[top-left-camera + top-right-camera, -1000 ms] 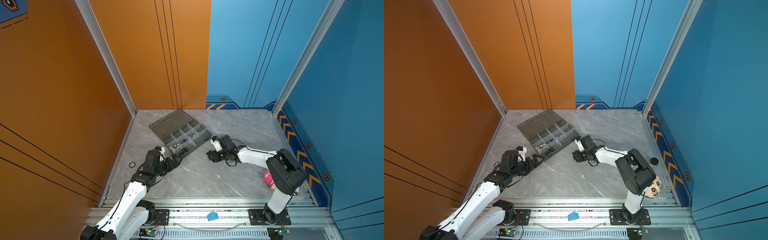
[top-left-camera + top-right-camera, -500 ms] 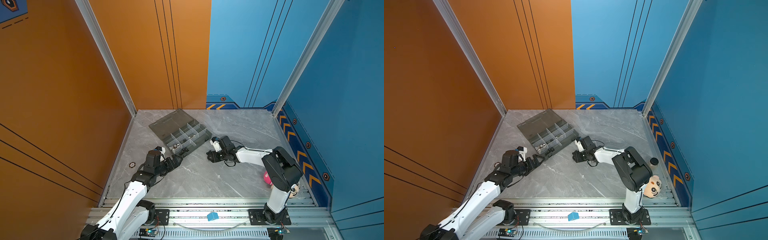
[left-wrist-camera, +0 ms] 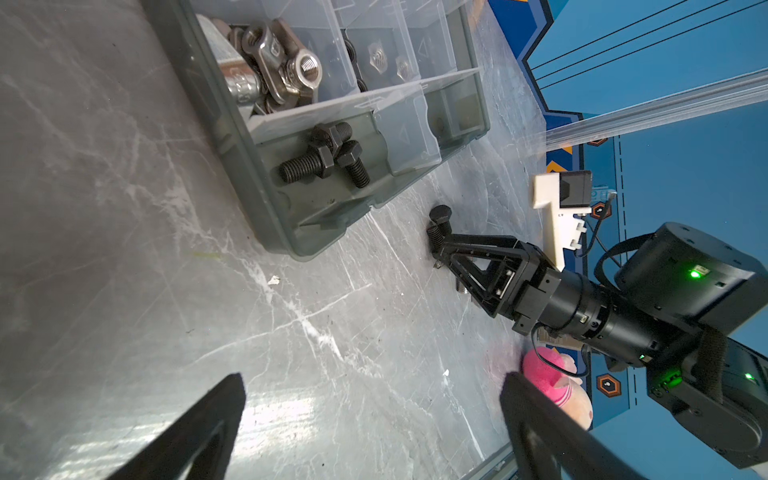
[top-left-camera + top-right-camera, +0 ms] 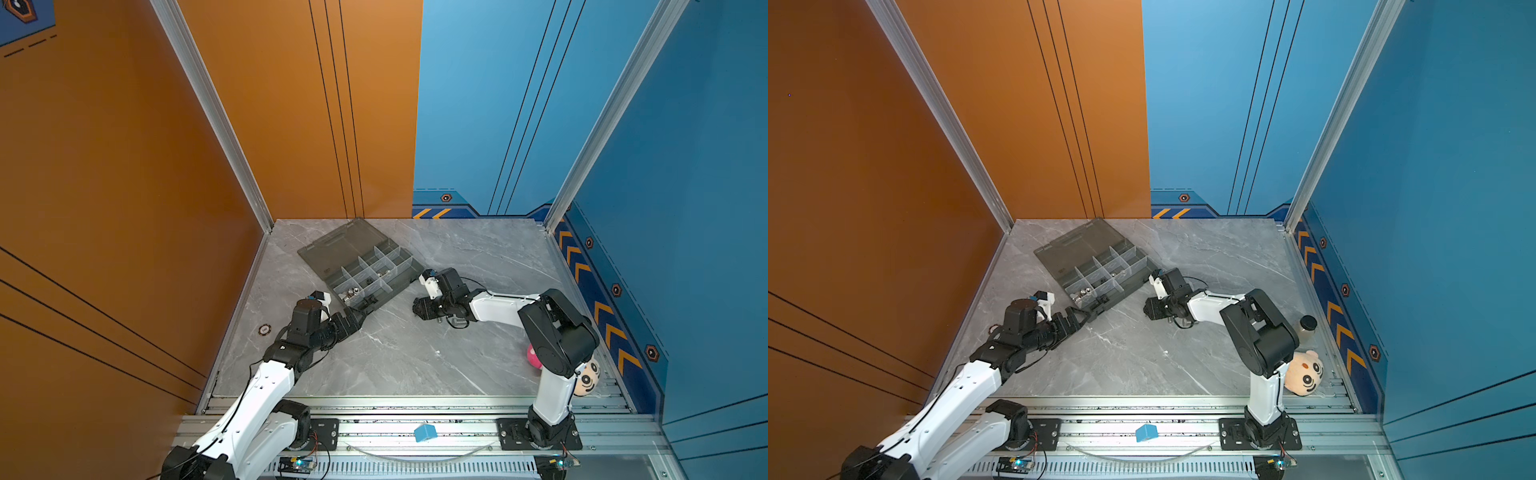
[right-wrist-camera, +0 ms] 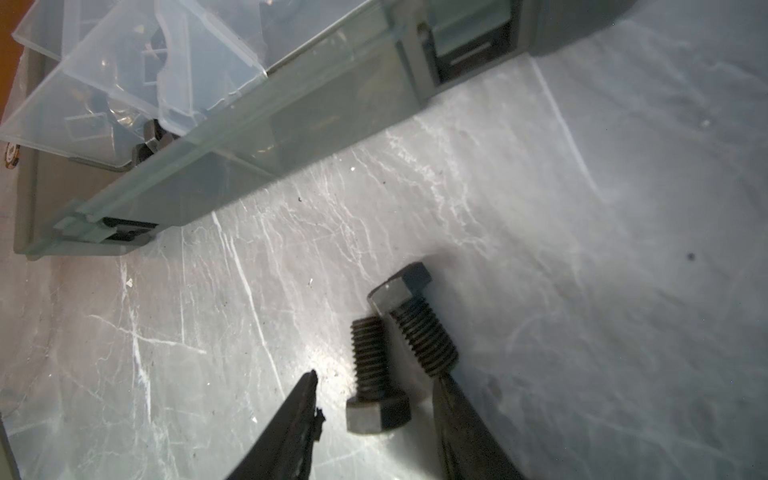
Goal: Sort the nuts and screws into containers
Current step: 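Move the right gripper back over the two black bolts on the table, then lower the right gripper and close it on a black bolt head, then lift the black bolt with the right gripper toward the box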
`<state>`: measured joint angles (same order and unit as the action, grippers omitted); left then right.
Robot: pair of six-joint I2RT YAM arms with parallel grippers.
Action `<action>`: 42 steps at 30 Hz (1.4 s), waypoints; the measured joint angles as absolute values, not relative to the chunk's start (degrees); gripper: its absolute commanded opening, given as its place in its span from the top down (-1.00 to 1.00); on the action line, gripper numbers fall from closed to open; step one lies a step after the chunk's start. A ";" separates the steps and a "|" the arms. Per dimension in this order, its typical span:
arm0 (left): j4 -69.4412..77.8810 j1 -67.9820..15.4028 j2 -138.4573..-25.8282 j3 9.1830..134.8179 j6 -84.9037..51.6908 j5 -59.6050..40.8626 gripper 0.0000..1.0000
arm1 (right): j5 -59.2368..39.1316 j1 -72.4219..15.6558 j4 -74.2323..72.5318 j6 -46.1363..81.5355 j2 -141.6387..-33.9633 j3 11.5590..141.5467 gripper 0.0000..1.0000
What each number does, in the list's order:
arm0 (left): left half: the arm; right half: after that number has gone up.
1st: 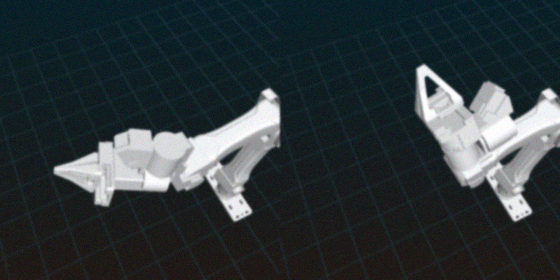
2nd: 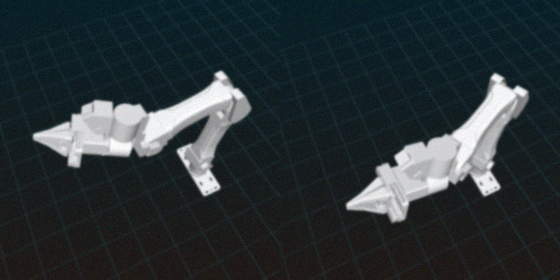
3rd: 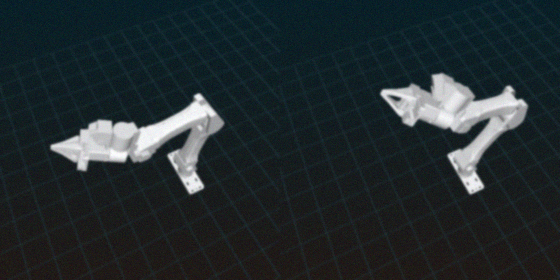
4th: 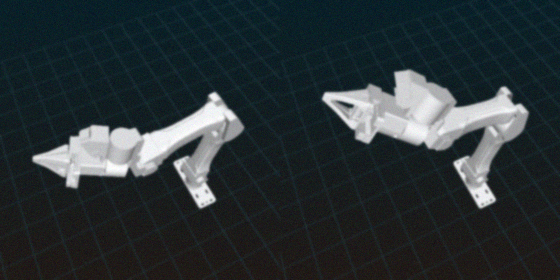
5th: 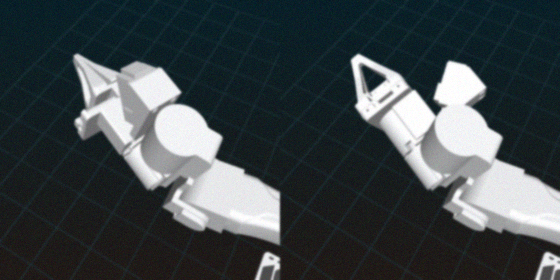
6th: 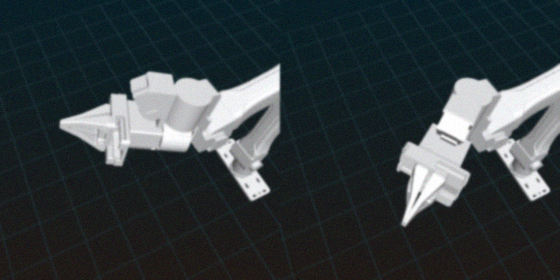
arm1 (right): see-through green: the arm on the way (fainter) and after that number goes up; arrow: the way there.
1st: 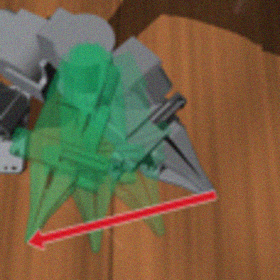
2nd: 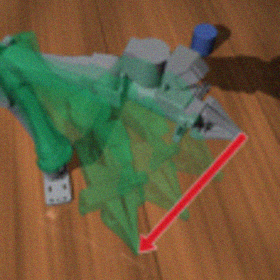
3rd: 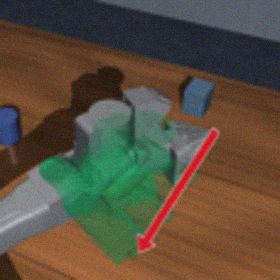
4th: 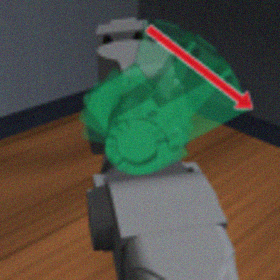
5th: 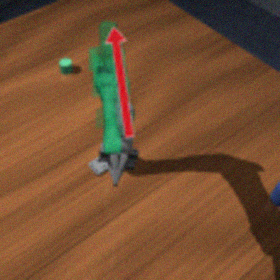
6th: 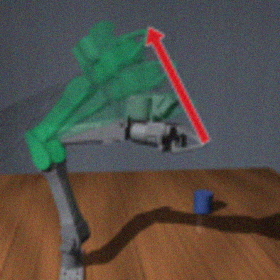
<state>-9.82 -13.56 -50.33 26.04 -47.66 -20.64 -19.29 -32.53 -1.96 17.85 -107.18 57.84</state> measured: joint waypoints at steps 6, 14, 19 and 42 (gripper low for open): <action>-9.78 -13.56 -50.37 26.04 -47.66 -20.64 -0.96 | -19.31 -32.56 -2.04 17.76 -107.20 57.80 0.06; -9.37 -13.56 -50.37 26.04 -47.70 -20.64 -0.95 | -19.11 -32.69 -3.88 16.73 -107.04 56.64 0.09; -8.99 -13.56 -50.37 26.04 -47.70 -20.64 -0.95 | -17.15 -33.63 -4.21 16.56 -107.04 56.55 0.16; -8.73 -13.58 -50.37 26.04 -47.70 -20.64 -0.95 | -15.44 -34.89 -4.23 16.78 -105.62 54.65 0.96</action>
<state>-8.73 -13.58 -50.37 26.04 -47.70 -20.64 -15.44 -34.89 -4.23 16.78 -105.62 54.65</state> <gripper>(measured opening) 0.977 0.217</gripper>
